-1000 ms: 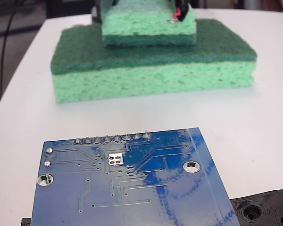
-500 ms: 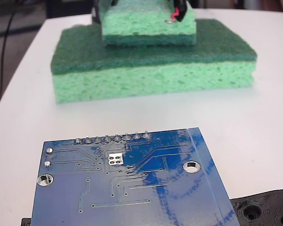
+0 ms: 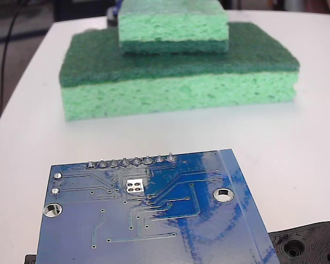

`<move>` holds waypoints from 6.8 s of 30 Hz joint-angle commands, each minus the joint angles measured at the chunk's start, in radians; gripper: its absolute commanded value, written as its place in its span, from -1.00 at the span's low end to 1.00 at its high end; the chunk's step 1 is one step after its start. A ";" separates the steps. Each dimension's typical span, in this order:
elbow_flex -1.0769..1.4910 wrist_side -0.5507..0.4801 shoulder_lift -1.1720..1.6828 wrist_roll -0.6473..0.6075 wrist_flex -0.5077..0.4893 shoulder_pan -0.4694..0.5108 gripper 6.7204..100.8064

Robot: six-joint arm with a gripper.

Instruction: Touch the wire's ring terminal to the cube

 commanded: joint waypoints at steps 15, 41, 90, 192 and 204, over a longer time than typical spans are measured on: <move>-0.370 0.123 -0.423 0.060 -0.089 -0.209 0.99; -0.881 0.176 -1.207 0.161 -0.268 -0.454 0.99; -0.781 0.156 -1.424 0.259 -0.477 -0.485 0.99; 0.064 -0.245 0.002 -0.118 -0.028 0.092 0.99; 0.086 -0.163 0.002 -0.080 -0.040 0.071 0.99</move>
